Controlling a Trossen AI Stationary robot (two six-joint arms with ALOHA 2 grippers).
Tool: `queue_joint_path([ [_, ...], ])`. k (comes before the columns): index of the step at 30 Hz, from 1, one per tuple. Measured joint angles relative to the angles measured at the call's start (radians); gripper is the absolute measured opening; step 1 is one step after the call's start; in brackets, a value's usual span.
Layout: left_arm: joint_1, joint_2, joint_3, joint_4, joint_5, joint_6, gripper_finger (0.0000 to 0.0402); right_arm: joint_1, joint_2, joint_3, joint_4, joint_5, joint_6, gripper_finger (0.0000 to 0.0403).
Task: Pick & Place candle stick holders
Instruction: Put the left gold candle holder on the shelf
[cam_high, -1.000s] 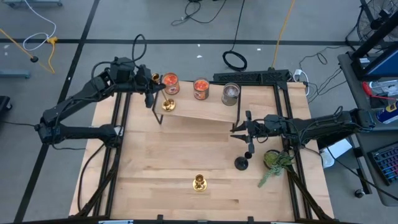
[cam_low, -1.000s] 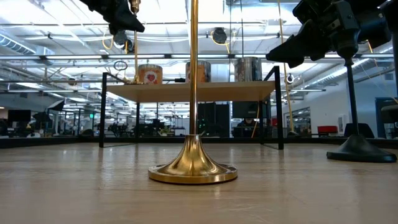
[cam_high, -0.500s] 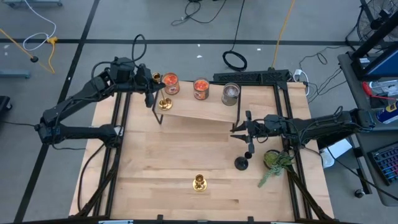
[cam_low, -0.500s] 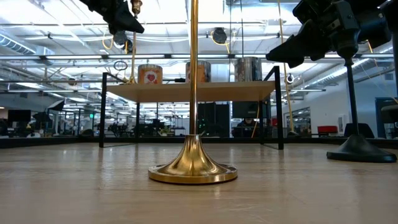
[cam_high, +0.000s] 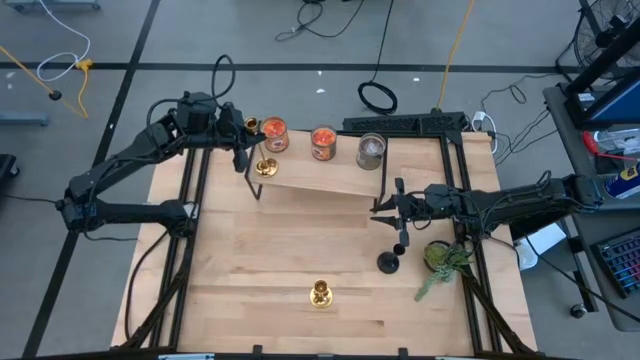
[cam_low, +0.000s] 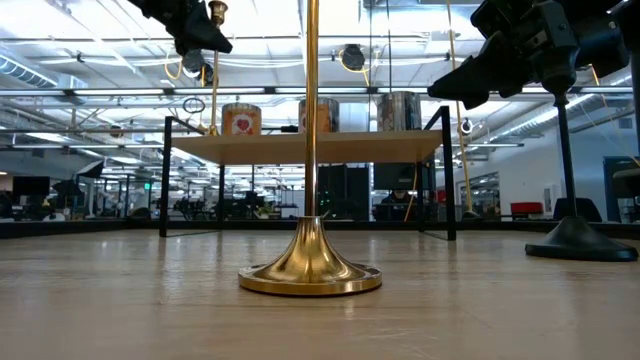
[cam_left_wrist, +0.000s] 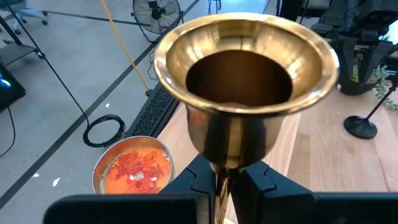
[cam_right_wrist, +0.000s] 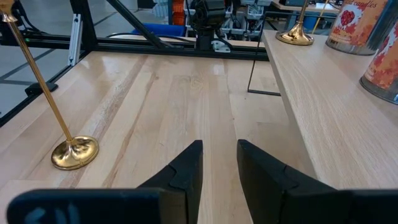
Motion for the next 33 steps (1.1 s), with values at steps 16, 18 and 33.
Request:
queue_joint_path([
  [16, 0.0, 0.0, 0.0, -0.002, 0.0, 0.0, 0.0037, 0.0, 0.0, 0.0, 0.0, 0.0, 0.0, 0.0095],
  [18, 0.0, 0.0, 0.0, -0.002, 0.0, -0.001, 0.0037, 0.0, 0.0, 0.0, 0.0, 0.0, 0.0, 0.0095],
  [33, 0.0, 0.0, 0.0, -0.002, 0.0, 0.022, 0.0037, 0.0, 0.0, 0.0, 0.0, 0.0, 0.0, 0.0094],
])
